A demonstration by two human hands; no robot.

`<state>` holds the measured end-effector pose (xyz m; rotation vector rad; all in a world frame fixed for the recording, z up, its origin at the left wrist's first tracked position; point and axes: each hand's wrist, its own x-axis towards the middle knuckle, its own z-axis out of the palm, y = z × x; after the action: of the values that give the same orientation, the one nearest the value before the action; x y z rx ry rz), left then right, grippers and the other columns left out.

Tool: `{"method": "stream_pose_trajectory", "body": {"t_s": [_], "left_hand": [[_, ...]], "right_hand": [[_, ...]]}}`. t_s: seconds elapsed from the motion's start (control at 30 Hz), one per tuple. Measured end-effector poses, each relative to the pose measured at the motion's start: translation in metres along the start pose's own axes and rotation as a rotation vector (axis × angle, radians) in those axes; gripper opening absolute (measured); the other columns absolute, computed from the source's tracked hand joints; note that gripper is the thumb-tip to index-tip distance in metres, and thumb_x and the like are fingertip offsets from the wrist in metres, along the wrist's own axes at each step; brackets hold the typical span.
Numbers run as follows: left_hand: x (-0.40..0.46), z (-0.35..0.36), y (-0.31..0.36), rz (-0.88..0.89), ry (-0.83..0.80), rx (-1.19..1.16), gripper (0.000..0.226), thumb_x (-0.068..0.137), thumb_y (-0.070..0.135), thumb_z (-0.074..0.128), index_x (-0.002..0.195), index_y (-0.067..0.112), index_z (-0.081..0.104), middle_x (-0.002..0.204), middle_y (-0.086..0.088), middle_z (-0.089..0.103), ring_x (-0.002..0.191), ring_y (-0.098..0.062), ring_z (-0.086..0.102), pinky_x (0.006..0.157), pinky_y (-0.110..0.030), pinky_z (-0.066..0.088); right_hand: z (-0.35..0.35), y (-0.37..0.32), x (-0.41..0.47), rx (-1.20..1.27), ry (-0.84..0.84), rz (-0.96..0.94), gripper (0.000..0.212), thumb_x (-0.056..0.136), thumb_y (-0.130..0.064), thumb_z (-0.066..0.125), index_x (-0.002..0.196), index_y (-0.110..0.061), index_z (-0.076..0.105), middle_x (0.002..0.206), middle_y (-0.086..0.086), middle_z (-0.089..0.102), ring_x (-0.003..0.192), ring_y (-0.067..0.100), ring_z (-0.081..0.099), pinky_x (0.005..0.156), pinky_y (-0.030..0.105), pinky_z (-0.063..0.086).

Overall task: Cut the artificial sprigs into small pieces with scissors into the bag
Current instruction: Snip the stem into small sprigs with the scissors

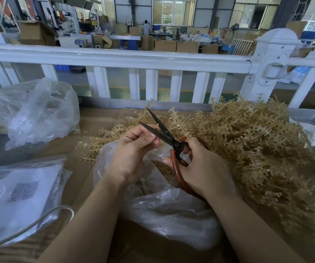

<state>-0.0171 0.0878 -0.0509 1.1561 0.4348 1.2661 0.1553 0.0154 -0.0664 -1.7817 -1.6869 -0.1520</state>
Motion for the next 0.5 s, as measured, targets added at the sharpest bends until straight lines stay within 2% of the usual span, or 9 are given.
{"method": "stream_pose_trajectory", "body": {"t_s": [0.17, 0.33, 0.4, 0.5], "left_hand": [[-0.001, 0.0023, 0.0006, 0.048, -0.048, 0.068, 0.009, 0.085, 0.005, 0.058, 0.09, -0.002, 0.06, 0.078, -0.01, 0.059, 0.069, -0.014, 0.055, 0.075, -0.027, 0.05], [0.0001, 0.0026, -0.0007, 0.066, -0.022, 0.102, 0.025, 0.085, 0.005, 0.057, 0.099, -0.016, 0.055, 0.077, -0.012, 0.056, 0.07, -0.016, 0.053, 0.075, -0.027, 0.049], [0.0003, 0.0023, 0.0, 0.072, -0.022, 0.114, 0.024, 0.085, 0.006, 0.057, 0.1, -0.013, 0.057, 0.077, -0.011, 0.056, 0.071, -0.017, 0.053, 0.075, -0.027, 0.049], [0.0003, 0.0013, -0.0007, 0.08, -0.022, 0.115, 0.024, 0.084, 0.006, 0.057, 0.101, -0.012, 0.057, 0.078, -0.011, 0.057, 0.072, -0.018, 0.052, 0.076, -0.029, 0.048]], "right_hand": [[0.0004, 0.0011, -0.0002, 0.008, -0.019, 0.029, 0.069, 0.066, -0.104, 0.027, 0.083, -0.037, 0.033, 0.066, -0.019, 0.053, 0.061, 0.006, 0.059, 0.049, 0.028, 0.05], [-0.0015, -0.0008, -0.0007, 0.006, -0.008, 0.006, 0.072, 0.067, -0.103, 0.024, 0.081, -0.034, 0.038, 0.061, -0.019, 0.053, 0.054, -0.004, 0.052, 0.046, 0.015, 0.038], [-0.0025, -0.0022, -0.0011, 0.008, -0.002, 0.0, 0.073, 0.067, -0.102, 0.023, 0.08, -0.032, 0.04, 0.059, -0.018, 0.052, 0.052, -0.006, 0.049, 0.044, 0.012, 0.032], [-0.003, -0.0026, -0.0018, 0.017, -0.001, -0.002, 0.076, 0.065, -0.103, 0.02, 0.081, -0.032, 0.042, 0.06, -0.019, 0.052, 0.054, -0.006, 0.048, 0.046, 0.011, 0.031]]}}
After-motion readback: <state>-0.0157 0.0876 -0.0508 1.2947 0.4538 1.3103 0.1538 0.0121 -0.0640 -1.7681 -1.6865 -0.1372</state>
